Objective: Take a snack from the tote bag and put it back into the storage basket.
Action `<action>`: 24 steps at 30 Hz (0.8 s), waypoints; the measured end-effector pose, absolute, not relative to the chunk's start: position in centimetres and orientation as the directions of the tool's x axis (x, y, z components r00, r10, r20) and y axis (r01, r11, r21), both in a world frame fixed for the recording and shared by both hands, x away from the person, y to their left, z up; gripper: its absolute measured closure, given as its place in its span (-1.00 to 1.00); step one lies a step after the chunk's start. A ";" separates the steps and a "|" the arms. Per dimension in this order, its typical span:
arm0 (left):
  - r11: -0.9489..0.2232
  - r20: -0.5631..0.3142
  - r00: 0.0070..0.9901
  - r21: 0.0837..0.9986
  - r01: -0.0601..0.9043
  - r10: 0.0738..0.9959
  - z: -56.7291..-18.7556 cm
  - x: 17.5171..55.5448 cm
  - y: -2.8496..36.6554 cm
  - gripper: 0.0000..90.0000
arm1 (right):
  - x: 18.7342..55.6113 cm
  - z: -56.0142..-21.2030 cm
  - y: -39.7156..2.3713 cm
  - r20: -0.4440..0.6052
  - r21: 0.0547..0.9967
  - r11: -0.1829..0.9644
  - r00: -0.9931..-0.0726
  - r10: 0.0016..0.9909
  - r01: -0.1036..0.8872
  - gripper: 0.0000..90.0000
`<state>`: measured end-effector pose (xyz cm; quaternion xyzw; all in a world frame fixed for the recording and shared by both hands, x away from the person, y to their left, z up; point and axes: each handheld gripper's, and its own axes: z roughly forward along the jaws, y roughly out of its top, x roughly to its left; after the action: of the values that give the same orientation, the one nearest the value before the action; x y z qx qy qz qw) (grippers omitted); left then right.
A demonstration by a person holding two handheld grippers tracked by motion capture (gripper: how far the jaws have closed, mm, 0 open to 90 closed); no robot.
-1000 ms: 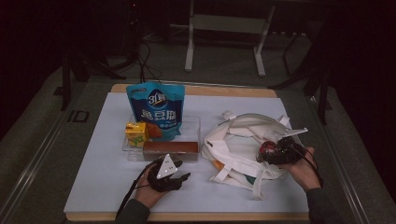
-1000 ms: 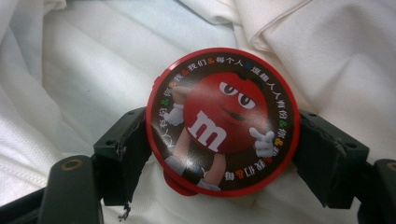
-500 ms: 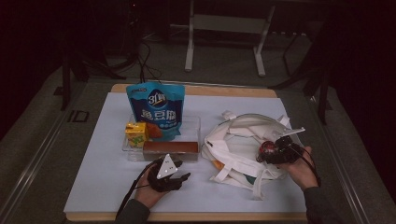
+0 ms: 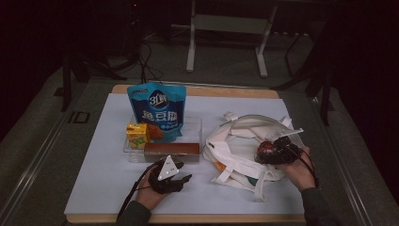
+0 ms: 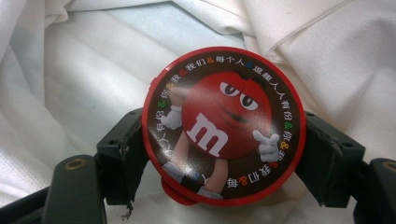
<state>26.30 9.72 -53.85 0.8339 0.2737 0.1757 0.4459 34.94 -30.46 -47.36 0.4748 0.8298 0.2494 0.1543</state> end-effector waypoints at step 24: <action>-0.453 0.049 0.789 0.839 0.300 0.613 -53.9 26.3 9.7 0.03 | 34.7 -46.3 -29.9 -0.020 0.580 0.420 -0.503 0.864 0.698 -0.43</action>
<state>26.30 9.72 -53.85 0.8341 0.2736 0.1755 0.4457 34.66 -29.90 -46.29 0.4721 0.8272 0.2594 0.1600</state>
